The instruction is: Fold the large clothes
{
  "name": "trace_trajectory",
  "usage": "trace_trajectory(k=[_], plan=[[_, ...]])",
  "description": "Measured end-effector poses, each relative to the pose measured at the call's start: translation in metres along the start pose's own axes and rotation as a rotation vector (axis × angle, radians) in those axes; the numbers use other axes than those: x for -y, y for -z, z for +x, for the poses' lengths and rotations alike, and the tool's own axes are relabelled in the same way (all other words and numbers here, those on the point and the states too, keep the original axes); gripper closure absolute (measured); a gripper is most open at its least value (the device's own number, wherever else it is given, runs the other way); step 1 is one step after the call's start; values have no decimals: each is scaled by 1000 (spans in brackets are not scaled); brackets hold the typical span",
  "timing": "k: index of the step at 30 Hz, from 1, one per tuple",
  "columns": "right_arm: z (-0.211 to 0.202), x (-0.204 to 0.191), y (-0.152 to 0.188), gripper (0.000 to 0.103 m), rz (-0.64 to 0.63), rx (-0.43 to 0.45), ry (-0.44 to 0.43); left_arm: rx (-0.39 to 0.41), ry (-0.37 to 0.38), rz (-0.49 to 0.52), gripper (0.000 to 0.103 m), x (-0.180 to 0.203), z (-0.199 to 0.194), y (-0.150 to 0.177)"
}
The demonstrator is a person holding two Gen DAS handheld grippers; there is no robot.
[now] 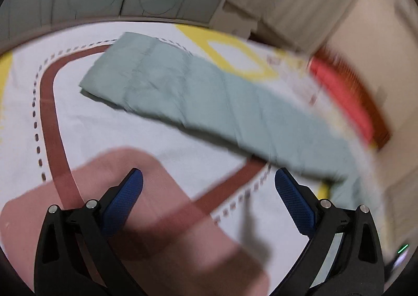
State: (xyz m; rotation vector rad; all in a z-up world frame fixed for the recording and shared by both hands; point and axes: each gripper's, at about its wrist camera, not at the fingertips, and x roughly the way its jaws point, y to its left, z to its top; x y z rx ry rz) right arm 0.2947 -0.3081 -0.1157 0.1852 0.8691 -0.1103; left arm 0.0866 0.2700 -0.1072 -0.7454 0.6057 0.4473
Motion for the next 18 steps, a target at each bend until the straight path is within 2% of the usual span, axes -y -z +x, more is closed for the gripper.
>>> trace_trajectory(k=[1,5,7,9,10,12,13,14,15,18], plan=[[0,-1,0,42,0,1,0,13,19,-43,2,-10,0,-9],[0,-1,0,41,-1,3,0,80,-7,-148,2,-41,9,-40],[-1,-1,0,41,-2,5,1,108,-22,-166,6,-48,15,-52],[-1,-1,0,41,-1,6,1,124,-69,-199,29,-52,18,-59],[-2,-1,0,41,1,7,1,140,-79,-222,37,-56,18,-61],[-2,-1,1,41,2,10,1,150,-85,-250,67,-63,18,-63],[-2,-1,0,41,3,11,1,160,-88,-258,73,-65,18,-65],[-2,-2,0,41,2,12,2,158,-76,-249,89,-65,19,-66],[-2,-2,0,41,2,13,3,150,-67,-237,96,-63,20,-68],[-2,-2,0,41,3,17,4,164,-72,-145,96,-39,17,-72]])
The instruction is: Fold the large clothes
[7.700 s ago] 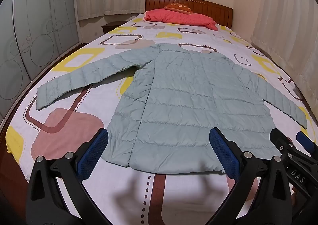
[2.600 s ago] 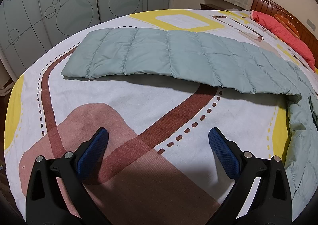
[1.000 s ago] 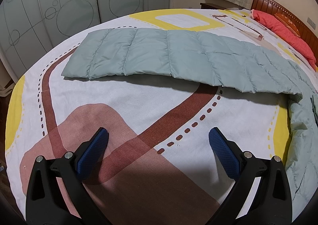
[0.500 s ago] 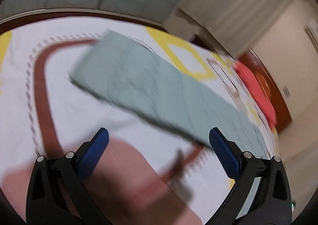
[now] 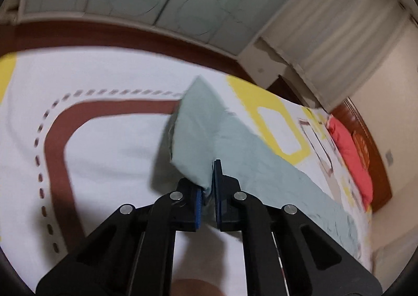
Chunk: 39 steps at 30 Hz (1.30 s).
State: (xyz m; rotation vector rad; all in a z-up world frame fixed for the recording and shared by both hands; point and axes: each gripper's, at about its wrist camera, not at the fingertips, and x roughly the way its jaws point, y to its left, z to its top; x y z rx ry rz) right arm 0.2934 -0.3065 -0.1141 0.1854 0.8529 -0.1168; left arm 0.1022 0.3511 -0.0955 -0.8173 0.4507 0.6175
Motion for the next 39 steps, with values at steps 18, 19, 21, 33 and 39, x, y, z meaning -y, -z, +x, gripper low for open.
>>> trace_trajectory(k=[18,19,21,33,39], plan=[[1,3,1,41,22,13,-17,-171,446,701,96,316,-42,185],[1,3,1,41,22,13,-17,-187,453,723,96,324,-38,197],[1,3,1,41,23,14,-18,-224,463,774,96,335,-29,226],[0,-2,0,37,11,6,-6,-304,455,884,48,317,-45,273],[-26,-17,-2,37,81,9,-57,-236,450,852,40,286,-69,218]])
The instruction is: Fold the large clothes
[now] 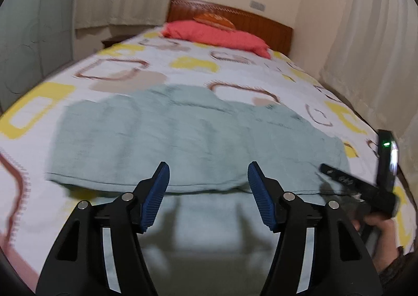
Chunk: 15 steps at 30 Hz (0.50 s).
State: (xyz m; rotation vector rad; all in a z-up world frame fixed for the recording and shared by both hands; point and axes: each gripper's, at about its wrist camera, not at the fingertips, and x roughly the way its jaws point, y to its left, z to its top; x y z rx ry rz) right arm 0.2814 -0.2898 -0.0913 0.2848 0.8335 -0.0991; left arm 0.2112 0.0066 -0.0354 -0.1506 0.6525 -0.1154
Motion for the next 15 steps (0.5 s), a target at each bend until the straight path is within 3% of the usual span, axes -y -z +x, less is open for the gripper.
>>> trace_trajectory(k=[3,10,15], plan=[[-13,-31,1,37,-14,3,-67,29,-84,-34,39,-39,-14,-1],[-12,-116,9,37,-77,-33,-178,9,-263,-159,39,-136,-19,-2],[5,-151,21,37,-77,-92,-221,-5,-320,-205,39,-175,-16,-1]])
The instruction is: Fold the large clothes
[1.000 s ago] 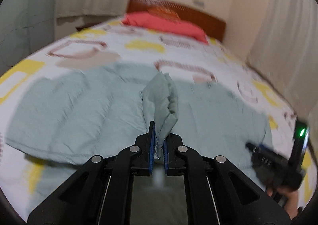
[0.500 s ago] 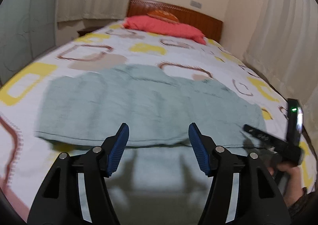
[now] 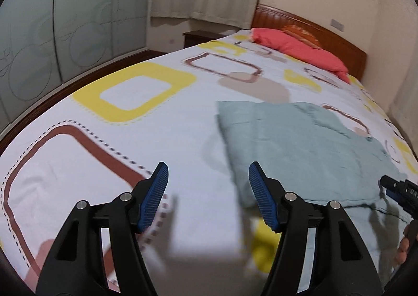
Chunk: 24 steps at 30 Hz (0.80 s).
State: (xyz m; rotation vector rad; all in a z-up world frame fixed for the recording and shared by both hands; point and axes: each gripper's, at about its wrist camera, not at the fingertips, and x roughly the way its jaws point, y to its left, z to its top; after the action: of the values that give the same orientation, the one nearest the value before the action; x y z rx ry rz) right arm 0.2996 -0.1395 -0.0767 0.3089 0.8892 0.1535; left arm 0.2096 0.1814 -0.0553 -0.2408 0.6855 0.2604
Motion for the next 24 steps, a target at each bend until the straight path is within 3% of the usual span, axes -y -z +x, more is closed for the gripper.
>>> trace_trajectory(k=[2,4,7,11,16,24], plan=[[11,-6,3,43,8,-38,-31,-12,-6,-9,39,-9,5,0],[21,-9,5,80,14,-77,-73,-24,-4,-13,39,-12,9,0],[19,-11,5,95,4,-64,-89,-32,15,-25,39,-12,10,2],[-11,1,-4,96,-17,39,-41,-22,45,-22,39,-3,5,0],[-47,52,-16,96,16,117,34,-10,85,10,38,22,0,-4],[-58,137,-16,96,84,116,179,-28,123,69,38,66,5,-3]])
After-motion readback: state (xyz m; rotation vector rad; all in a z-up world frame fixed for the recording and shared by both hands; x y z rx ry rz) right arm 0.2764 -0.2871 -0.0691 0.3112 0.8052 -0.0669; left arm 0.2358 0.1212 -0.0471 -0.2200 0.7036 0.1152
